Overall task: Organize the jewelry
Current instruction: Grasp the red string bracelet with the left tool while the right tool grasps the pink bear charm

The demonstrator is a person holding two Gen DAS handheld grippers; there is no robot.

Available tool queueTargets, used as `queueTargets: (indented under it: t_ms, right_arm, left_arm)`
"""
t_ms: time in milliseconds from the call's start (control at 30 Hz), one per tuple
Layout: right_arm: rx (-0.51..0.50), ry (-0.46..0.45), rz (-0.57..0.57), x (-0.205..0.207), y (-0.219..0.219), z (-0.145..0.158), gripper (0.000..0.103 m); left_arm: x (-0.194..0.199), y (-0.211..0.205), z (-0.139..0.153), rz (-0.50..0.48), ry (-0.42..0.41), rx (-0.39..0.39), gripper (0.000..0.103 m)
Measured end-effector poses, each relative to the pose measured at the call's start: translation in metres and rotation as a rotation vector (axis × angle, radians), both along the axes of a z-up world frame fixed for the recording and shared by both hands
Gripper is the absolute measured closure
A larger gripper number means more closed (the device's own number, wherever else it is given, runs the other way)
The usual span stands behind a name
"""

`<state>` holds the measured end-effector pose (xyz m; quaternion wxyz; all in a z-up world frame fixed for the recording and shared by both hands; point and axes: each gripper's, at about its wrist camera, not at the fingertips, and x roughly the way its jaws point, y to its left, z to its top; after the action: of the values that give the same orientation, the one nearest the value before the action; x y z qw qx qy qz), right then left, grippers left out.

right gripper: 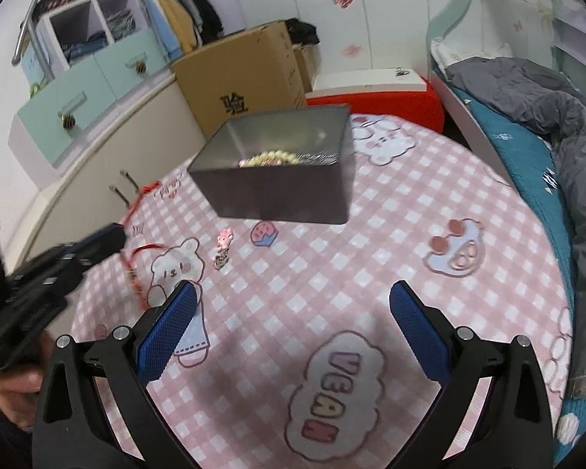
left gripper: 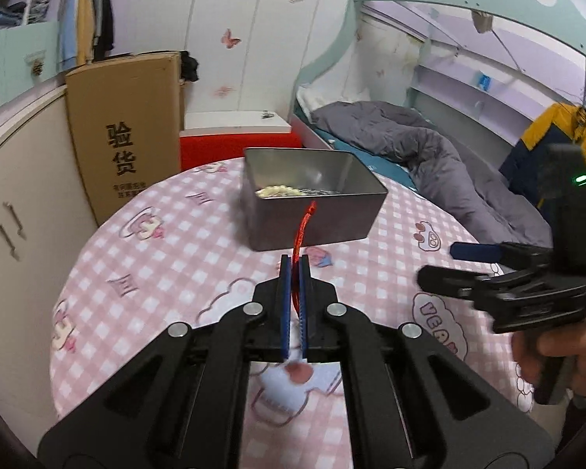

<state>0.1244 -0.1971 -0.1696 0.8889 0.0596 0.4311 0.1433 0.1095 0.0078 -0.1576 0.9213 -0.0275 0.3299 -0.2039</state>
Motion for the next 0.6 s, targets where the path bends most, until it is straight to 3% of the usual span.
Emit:
queueTargets:
  t_ms: [233, 300, 367, 467, 533, 600]
  right_arm:
    - [-0.06, 0.013, 0.118, 0.025, 0.052, -0.025, 0.009]
    - [-0.085, 0.006, 0.145, 0.034, 0.066, -0.03, 0.02]
    - [-0.133, 0.012, 0.169, 0.043, 0.082, -0.037, 0.046]
    - [-0.218, -0.01, 0.2, 0.044, 0.097, -0.045, 0.077]
    - [-0.211, -0.004, 0.217, 0.042, 0.098, -0.044, 0.091]
    - [-0.19, -0.005, 0.223, 0.036, 0.094, -0.04, 0.091]
  left_arm:
    - [-0.006, 0.032, -0.009, 0.092, 0.031, 0.021, 0.1]
    - [-0.003, 0.039, -0.015, 0.12, 0.056, 0.016, 0.1]
    - [-0.001, 0.043, -0.016, 0.137, 0.067, 0.015, 0.1]
    - [-0.001, 0.044, -0.015, 0.146, 0.071, 0.02, 0.1]
    - [-0.001, 0.044, -0.014, 0.152, 0.075, 0.026, 0.1]
    - [0.001, 0.043, -0.012, 0.159, 0.082, 0.031, 0.1]
